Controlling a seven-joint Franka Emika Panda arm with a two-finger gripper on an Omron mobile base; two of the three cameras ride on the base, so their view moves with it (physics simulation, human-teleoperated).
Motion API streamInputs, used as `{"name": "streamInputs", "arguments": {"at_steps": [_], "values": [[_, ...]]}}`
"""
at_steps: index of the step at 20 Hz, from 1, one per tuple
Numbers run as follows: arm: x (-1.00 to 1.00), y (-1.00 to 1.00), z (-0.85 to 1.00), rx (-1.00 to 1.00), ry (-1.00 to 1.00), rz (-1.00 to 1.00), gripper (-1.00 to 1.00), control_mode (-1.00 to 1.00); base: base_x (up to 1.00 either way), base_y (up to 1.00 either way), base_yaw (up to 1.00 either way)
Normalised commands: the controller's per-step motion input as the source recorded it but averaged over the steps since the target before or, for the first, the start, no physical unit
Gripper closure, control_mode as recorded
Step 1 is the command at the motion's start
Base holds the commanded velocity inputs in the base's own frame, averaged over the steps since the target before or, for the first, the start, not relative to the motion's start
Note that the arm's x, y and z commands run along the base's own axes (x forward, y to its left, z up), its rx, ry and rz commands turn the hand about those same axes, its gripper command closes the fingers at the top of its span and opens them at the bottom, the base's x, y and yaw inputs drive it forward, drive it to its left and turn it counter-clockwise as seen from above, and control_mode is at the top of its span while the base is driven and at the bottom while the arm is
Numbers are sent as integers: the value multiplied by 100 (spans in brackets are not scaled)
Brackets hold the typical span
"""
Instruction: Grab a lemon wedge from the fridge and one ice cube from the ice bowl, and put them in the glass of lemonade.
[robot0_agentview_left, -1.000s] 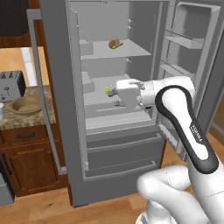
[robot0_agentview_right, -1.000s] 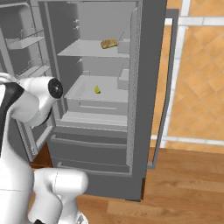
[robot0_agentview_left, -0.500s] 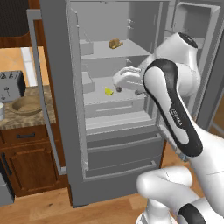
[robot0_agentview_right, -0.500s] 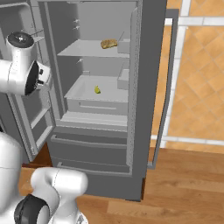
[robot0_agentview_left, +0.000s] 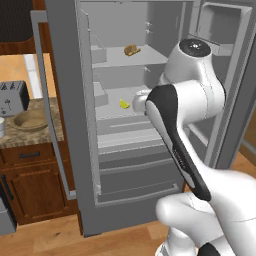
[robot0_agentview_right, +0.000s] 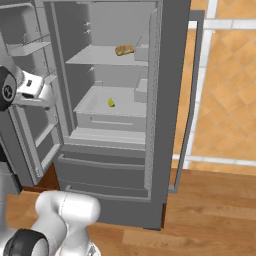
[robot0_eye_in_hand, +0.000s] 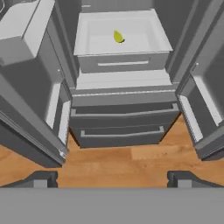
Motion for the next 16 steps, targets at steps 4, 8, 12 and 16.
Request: {"name": "streamInputs", "arguments": {"at_steps": [4,8,12,16], "values": [[-53,-19,-9,0,-5,-7,-100,-100,0,0,0],[-21,-23,-45,2,7,0,-100,-100,0,0,0],[-20,-51,-8,4,0,-9,-100,-100,0,0,0],[-4,-43,0,1,0,-11,-100,-100,0,0,0]]}}
